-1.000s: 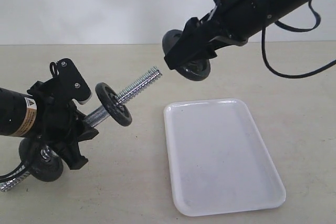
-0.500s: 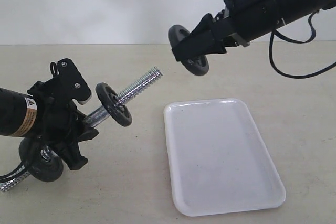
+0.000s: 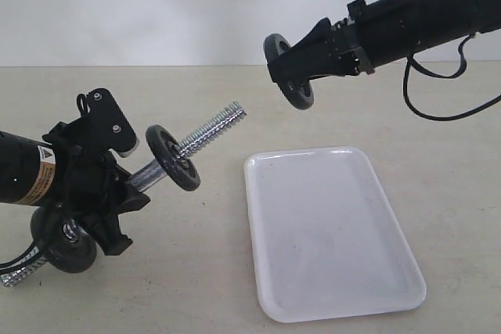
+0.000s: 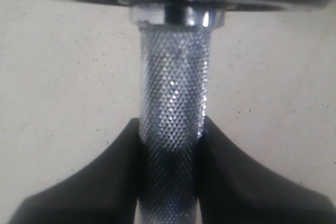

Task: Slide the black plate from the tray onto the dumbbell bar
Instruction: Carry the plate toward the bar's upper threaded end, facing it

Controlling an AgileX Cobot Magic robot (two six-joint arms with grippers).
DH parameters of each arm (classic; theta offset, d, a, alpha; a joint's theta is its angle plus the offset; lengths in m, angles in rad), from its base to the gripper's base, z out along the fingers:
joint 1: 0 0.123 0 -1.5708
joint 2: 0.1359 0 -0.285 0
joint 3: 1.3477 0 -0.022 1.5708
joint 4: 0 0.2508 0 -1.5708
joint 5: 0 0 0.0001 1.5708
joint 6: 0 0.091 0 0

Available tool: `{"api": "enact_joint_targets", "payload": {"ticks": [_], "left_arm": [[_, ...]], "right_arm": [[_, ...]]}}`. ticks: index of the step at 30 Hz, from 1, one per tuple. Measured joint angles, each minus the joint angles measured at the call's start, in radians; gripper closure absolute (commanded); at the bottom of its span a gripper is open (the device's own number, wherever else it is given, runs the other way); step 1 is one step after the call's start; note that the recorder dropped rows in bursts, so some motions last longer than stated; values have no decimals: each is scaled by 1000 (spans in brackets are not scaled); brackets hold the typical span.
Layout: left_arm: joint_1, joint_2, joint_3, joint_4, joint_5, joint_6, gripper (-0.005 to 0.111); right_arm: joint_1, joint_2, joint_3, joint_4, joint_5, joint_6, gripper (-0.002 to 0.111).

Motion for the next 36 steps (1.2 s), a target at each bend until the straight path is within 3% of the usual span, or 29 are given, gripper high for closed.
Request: {"api": "enact_joint_targets", "payload": {"ticks": [36], "left_arm": [[0,0,0,0,-56,34,102]], "right_arm": [[35,104,-2,13,-6,-45,108]]}}
